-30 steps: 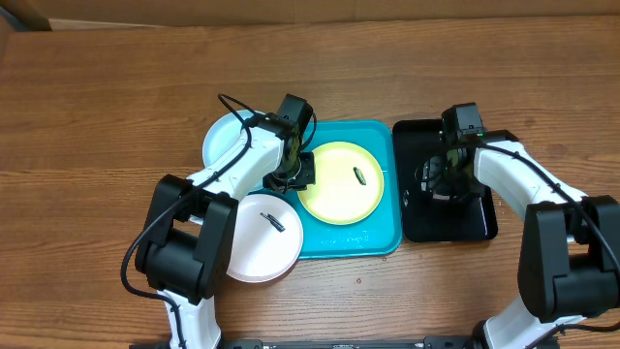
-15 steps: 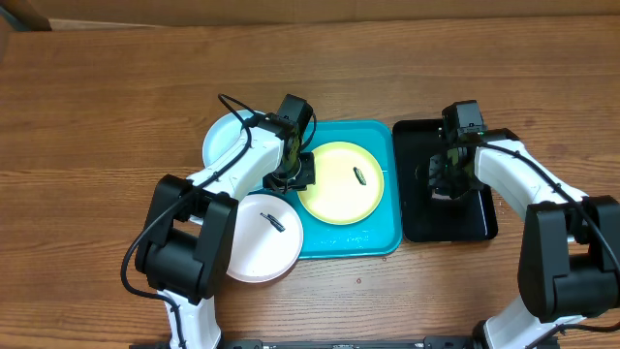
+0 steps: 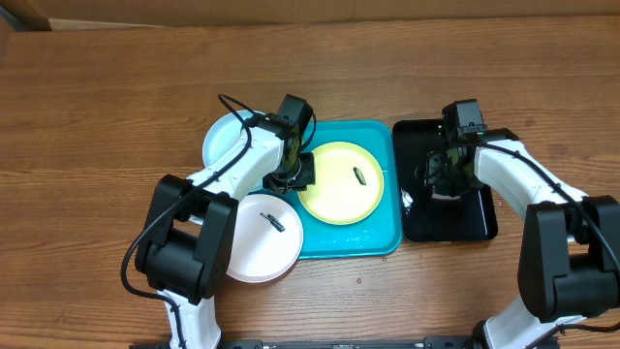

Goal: Clean dirty plates on tray and stack at the side
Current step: 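Grasp the green sponge with the right gripper and lift it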

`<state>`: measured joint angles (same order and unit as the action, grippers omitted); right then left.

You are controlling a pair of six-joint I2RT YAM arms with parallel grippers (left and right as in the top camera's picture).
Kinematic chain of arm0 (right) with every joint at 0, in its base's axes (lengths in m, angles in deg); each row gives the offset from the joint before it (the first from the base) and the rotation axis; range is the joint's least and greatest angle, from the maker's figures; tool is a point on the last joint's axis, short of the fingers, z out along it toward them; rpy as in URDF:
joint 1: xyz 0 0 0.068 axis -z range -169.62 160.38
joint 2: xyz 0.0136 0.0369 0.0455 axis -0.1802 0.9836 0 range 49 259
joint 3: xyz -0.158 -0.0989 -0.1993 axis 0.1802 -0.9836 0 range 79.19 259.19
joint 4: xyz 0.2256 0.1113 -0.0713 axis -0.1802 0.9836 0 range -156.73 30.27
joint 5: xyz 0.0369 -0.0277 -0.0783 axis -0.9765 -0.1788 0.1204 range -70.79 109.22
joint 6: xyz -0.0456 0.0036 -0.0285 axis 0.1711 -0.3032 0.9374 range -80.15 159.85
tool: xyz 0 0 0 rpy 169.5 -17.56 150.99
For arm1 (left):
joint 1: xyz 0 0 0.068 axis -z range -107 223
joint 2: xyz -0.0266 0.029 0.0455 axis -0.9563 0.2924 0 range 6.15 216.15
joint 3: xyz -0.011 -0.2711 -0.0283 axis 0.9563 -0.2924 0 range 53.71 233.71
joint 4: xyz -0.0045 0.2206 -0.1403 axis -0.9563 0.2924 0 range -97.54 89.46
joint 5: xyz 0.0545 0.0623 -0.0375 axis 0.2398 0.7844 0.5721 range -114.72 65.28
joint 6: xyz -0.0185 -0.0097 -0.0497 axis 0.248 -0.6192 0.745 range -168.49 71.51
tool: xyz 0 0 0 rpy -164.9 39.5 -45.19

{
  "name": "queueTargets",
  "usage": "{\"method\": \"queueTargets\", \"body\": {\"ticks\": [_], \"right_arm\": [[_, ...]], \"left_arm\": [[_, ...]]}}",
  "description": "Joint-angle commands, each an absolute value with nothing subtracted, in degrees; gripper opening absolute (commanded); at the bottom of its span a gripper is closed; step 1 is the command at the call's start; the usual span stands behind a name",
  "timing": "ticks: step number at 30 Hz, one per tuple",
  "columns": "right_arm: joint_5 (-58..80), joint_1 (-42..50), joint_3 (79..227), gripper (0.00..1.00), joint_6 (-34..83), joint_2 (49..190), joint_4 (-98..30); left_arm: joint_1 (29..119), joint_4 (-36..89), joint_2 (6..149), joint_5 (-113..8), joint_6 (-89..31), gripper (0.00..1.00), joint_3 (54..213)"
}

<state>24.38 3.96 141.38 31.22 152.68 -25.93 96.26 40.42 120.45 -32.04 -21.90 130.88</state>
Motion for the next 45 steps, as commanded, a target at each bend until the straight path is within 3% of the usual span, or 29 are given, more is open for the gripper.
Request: {"method": "queueTargets", "body": {"ticks": [1, 22, 29, 36, 39, 41, 45], "right_arm": [[25.02, 4.03, 143.96, 0.6, 31.42, 152.73, -25.39], [26.92, 4.03, 143.18, 0.53, 31.38, 152.75, -22.72], [26.46, 4.03, 143.13, 0.44, 31.31, 152.75, -22.55], [26.46, 4.03, 142.45, 0.42, 31.31, 152.75, -22.5], [26.46, 4.03, 142.13, 0.31, 31.31, 152.75, -22.46], [25.54, 4.03, 142.15, 0.04, 31.35, 152.75, -22.46], [22.53, 4.03, 143.94, 0.04, 31.35, 151.33, -21.12]], "left_arm": [[96.37, 40.4, 120.39, -31.82, -22.6, 0.17, 130.59], [96.37, 40.62, 120.39, -31.8, -22.77, 0.17, 130.59], [96.37, 40.62, 120.39, -31.8, -22.77, 0.17, 130.59], [96.37, 40.57, 120.39, -31.8, -22.75, 0.17, 130.59], [96.37, 40.57, 120.39, -31.8, -22.75, 0.17, 130.59], [96.37, 40.53, 120.39, -31.8, -22.75, 0.17, 130.59], [96.37, 40.16, 120.39, -31.8, -22.75, 0.18, 130.59]]}}
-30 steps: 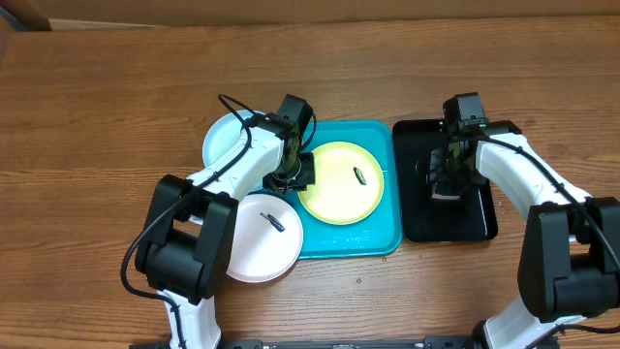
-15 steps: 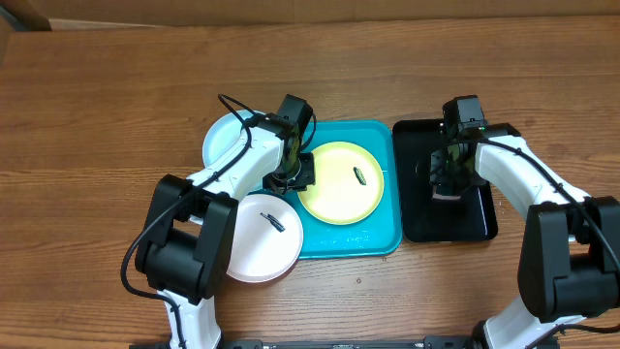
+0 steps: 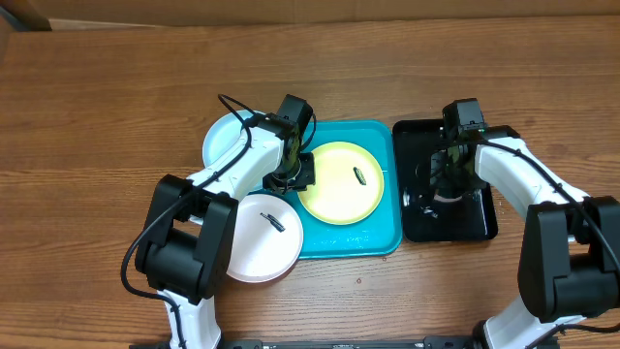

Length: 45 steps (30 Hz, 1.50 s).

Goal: Clean dirty plates on tray and stack at the side
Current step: 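Grasp the green sponge with the right gripper and lift it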

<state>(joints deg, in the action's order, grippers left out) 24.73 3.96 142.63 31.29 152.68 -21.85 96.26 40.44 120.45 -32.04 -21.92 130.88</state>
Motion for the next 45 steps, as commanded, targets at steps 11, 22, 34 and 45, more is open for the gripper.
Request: {"method": "queueTargets", "body": {"ticks": [11, 22, 34, 45], "right_arm": [[22.15, 4.03, 148.6, 0.04, 31.38, 145.53, -15.11], [17.83, 4.03, 148.81, 0.04, 31.4, 145.53, -13.17], [15.71, 4.03, 151.53, 0.04, 31.35, 145.58, -9.8], [15.77, 4.14, 151.53, 0.04, 34.11, 146.32, -6.63]], "left_arm": [[96.37, 39.57, 120.39, -31.64, -22.75, 0.21, 130.59], [96.37, 38.98, 120.39, -31.62, -22.73, 0.04, 130.59], [96.37, 38.85, 120.39, -31.66, -22.6, 0.04, 130.59], [96.37, 37.16, 120.39, -31.77, -22.82, 0.04, 130.59]]}}
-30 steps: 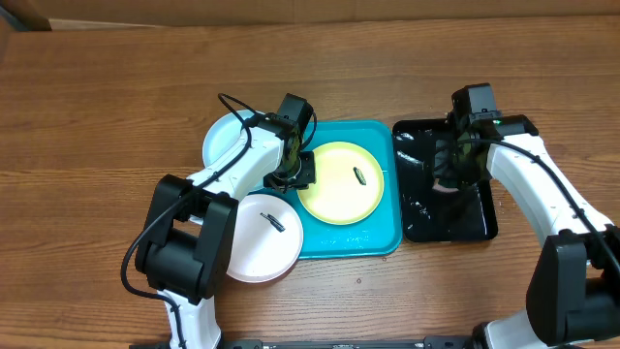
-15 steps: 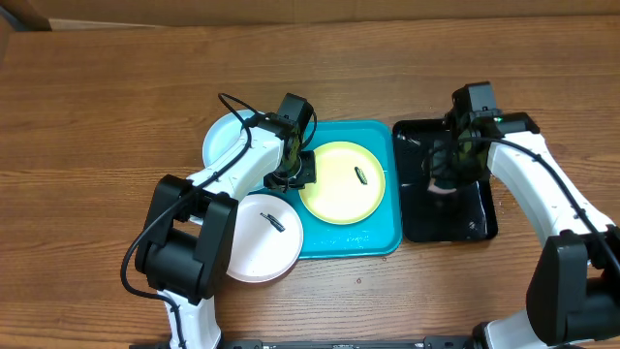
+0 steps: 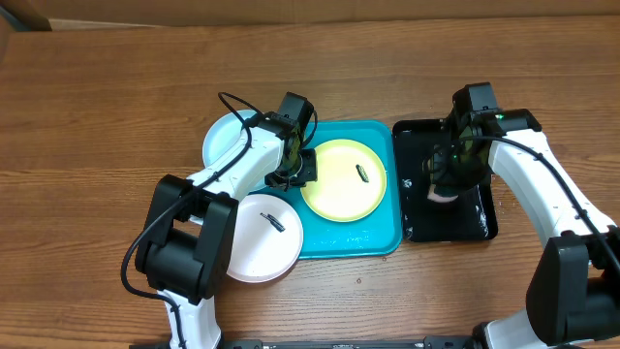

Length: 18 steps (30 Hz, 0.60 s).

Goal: Clean dirty plates on tray and stack at the side
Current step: 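Grasp the green sponge with the right gripper and lift it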

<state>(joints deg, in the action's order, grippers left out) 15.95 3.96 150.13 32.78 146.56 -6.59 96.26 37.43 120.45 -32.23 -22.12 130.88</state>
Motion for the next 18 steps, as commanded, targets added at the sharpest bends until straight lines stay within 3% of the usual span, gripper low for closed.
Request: {"method": "queueTargets", "body": {"ticks": [1, 8, 18], "right_arm": [[16.32, 4.14, 151.53, 0.04, 34.09, 146.32, -6.79], [17.48, 4.01, 152.03, 0.04, 33.5, 146.32, -7.86], [16.3, 3.96, 164.73, 0.04, 32.64, 146.3, 1.67]], "left_arm": [[96.37, 37.16, 120.39, -31.75, -22.82, 0.04, 130.59], [96.37, 37.23, 120.39, -31.8, -22.77, 0.04, 130.59], [96.37, 37.23, 120.39, -31.84, -22.07, 0.05, 130.59]]}}
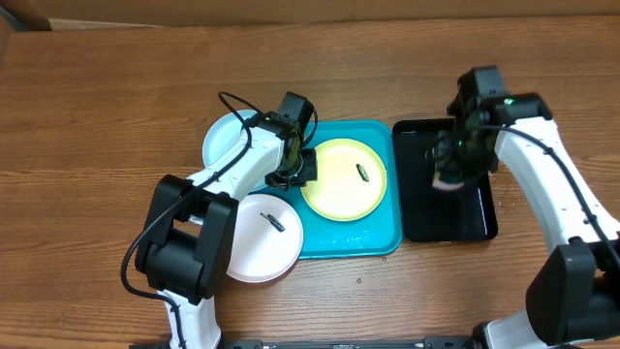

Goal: Clean dirty plates on tray and stack at the side
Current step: 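Grasp the green sponge with the right gripper and lift it, then scrub the yellow plate with the held sponge using the right gripper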

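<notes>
A yellow plate [341, 184] with a small dark scrap [363, 174] lies on the teal tray [383, 237]. My left gripper [302, 173] is at the plate's left rim and looks shut on it. A white plate [254, 247] carrying a dark scrap [274, 223] rests on the table in front of the tray's left corner. A pale blue plate [223, 141] lies behind it. Over the black tray [465, 218] my right gripper [451, 173] is shut on a pale, pinkish sponge [449, 182], lifted off the tray floor.
The black tray stands right beside the teal tray. A black cable [232, 102] loops above the left arm. A cardboard edge [291, 10] runs along the back of the wooden table [97, 194].
My right gripper has moved up and a little to the right and back over the black tray, with the pale sponge in it. The left gripper and the plates have not moved.
At first my right gripper was low in the black tray, while my left held the yellow plate's rim. It stayed down there at the second moment. Then it was lifted with a pale sponge, the yellow plate slightly further right. Now the sponge hangs higher.
</notes>
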`<state>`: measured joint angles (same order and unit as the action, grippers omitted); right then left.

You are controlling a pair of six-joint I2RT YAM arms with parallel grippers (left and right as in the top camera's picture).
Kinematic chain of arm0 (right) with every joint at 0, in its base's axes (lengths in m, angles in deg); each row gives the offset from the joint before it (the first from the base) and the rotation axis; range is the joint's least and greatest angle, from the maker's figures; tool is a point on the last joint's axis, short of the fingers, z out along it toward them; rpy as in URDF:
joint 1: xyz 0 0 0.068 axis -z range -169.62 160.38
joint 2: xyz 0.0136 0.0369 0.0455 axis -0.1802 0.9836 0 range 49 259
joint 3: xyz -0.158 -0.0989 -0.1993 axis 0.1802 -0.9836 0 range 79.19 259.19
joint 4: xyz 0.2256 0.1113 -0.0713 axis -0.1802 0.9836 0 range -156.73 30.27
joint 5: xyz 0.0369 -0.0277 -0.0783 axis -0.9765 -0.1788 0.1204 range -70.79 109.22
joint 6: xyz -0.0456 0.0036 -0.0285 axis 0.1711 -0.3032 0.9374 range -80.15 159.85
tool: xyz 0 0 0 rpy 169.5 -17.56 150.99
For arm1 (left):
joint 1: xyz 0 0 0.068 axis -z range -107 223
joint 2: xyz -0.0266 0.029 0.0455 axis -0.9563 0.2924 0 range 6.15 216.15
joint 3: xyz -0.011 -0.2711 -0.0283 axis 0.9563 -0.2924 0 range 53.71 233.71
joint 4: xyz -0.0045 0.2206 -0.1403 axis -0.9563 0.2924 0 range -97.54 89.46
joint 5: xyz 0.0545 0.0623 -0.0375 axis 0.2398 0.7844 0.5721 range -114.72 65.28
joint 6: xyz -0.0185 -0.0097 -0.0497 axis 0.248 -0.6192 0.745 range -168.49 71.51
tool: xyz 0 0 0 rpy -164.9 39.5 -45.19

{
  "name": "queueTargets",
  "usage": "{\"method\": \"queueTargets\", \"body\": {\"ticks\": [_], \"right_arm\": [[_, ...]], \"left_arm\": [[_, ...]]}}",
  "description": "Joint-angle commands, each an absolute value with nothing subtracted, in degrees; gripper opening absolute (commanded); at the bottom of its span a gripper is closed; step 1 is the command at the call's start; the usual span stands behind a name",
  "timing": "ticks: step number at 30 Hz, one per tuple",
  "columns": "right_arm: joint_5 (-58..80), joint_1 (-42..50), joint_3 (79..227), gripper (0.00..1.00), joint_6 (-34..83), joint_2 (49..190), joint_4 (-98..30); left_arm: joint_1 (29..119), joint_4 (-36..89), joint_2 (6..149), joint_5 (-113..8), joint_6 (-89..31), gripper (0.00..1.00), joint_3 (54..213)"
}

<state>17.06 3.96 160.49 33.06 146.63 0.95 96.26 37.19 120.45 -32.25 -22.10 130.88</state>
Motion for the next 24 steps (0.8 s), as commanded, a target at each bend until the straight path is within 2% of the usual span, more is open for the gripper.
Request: {"method": "queueTargets", "body": {"ticks": [1, 7, 11, 24], "right_arm": [[14.18, 3.92, 166.08, 0.04, 32.93, 146.3, 2.28], [-1.6, 1.63, 168.25, 0.04, 34.35, 146.32, 0.32], [-3.92, -2.44, 168.25, 0.04, 34.33, 146.32, -2.11], [20.08, -18.57, 168.03, 0.04, 33.91, 151.59, -6.26]], "left_arm": [[96.37, 37.23, 120.39, -31.86, -22.05, 0.04, 130.59], [96.37, 36.9, 120.39, -31.84, -21.02, 0.04, 130.59], [96.37, 36.75, 120.39, -31.84, -21.05, 0.04, 130.59], [96.37, 36.79, 120.39, -31.86, -21.05, 0.04, 130.59]]}}
